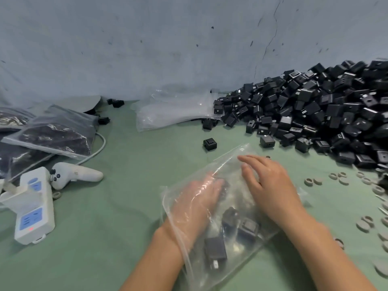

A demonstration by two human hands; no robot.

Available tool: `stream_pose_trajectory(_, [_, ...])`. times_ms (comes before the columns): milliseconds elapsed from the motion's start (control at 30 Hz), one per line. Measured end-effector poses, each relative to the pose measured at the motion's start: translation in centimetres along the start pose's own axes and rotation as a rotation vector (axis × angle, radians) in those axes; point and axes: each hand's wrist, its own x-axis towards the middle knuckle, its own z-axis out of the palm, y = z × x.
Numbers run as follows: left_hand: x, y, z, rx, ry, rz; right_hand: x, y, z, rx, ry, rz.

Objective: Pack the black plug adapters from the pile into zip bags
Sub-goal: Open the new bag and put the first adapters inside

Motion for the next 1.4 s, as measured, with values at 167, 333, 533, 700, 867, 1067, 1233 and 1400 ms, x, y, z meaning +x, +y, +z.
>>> stream_pose_trajectory(167, [0.9,-0.1,0.4,0.042,0.076,-0.165,0.2,2.1,-0.2,-0.014,-0.132,0.221])
stream_pose_trajectory(333, [0.0,-0.3,-0.2,0.201,0.102,0.028,-0.8,1.9,-1.1,-0.116,-0.158,0.284])
stream_pose_trajectory(533, [-0.7,0.2,-1.8,0.299,-0.056,0.391,-2.5,3.0,-3.0,-0.175,-0.109,0.322])
stream_pose_trajectory(700, [2.3,0.8,-1.2,0.437,-0.147,0.451,-1.2,2.3,-2.5,-0.069,-0.097,0.095])
stream_pose_trajectory(867, [5.8,1.0,1.1,0.415,-0.339,0.513,-0.7,3.2,-1.1,-0.004,-0.115,0.147])
stream_pose_trajectory(1067, [8.5,0.9,4.7,0.600,-0.266,0.591,0.3,3.6,-0.5,-0.001,-0.054,0.213])
stream_pose_trajectory(1233, [8.7,-0.1,6.0,0.495,-0.150,0.558,0.2,4.0,-0.3,-0.018,-0.076,0.219])
stream_pose_trajectory(1400, [8.5,1.5,5.5,0.455,-0.204,0.445,0.2,4.2,-0.3,-0.026,-0.090,0.238])
